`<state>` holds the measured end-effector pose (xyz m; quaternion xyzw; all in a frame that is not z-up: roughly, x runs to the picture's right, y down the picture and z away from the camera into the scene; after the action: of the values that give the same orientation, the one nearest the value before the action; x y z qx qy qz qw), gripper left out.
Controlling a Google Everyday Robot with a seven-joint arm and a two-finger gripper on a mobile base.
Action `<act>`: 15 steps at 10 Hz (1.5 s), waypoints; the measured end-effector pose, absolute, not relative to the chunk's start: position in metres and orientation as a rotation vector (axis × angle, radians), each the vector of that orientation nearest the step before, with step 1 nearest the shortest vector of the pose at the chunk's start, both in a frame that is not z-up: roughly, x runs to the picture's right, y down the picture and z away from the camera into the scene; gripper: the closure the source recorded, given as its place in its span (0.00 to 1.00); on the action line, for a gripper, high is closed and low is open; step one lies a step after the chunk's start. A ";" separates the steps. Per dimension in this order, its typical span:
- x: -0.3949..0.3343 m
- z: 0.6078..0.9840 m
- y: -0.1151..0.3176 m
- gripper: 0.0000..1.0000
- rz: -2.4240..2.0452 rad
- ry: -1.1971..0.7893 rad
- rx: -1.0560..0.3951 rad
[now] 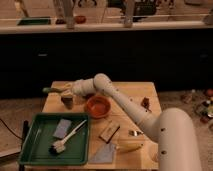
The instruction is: Place pepper in metal cup
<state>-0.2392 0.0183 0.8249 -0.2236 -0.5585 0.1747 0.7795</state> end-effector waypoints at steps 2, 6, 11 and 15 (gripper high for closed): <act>-0.238 0.829 0.017 1.00 0.392 -1.219 -0.487; -0.237 0.834 0.018 1.00 0.378 -1.294 -0.505; -0.237 0.836 0.017 1.00 0.336 -1.361 -0.525; -0.233 0.842 0.019 1.00 0.340 -1.364 -0.532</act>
<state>-0.2326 0.0190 0.8419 -0.2416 -0.6195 0.1547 0.7307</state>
